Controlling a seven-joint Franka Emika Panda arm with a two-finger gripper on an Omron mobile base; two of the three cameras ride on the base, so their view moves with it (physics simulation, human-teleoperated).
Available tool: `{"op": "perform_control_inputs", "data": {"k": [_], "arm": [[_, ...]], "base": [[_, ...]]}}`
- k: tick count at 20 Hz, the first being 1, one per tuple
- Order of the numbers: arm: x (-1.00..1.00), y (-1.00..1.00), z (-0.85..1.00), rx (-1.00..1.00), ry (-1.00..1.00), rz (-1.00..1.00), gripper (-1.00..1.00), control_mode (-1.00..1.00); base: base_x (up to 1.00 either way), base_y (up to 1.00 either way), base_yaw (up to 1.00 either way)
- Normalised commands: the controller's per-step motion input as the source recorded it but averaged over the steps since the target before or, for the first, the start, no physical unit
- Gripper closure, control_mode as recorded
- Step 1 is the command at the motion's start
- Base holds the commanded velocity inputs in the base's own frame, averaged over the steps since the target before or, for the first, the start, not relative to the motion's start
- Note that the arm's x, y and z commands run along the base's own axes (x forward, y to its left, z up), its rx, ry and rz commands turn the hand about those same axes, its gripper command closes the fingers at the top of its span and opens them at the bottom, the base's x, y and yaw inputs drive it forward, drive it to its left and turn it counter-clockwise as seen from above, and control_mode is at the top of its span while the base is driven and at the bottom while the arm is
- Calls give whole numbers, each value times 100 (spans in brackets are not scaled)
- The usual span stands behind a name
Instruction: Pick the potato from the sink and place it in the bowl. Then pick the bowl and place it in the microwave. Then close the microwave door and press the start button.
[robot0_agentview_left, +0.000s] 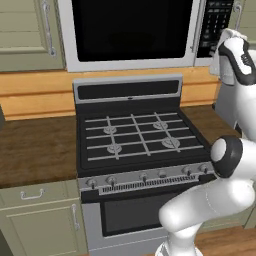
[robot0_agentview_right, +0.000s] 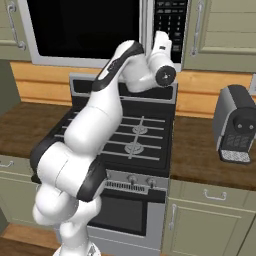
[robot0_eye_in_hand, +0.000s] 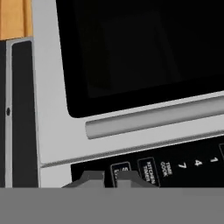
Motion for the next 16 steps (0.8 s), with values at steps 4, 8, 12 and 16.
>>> {"op": "perform_control_inputs", "data": {"k": [4, 8, 12, 16], "arm": [[27, 0, 0, 7, -7, 0, 100, -100], [46, -1, 0, 5, -5, 0, 100, -100], [52, -4, 0, 2, -4, 0, 100, -100], [10, -27, 0, 2, -9, 0, 100, -100]], "base": [[0, 0, 0], [0, 0, 0], [0, 0, 0], [0, 0, 0]]}}
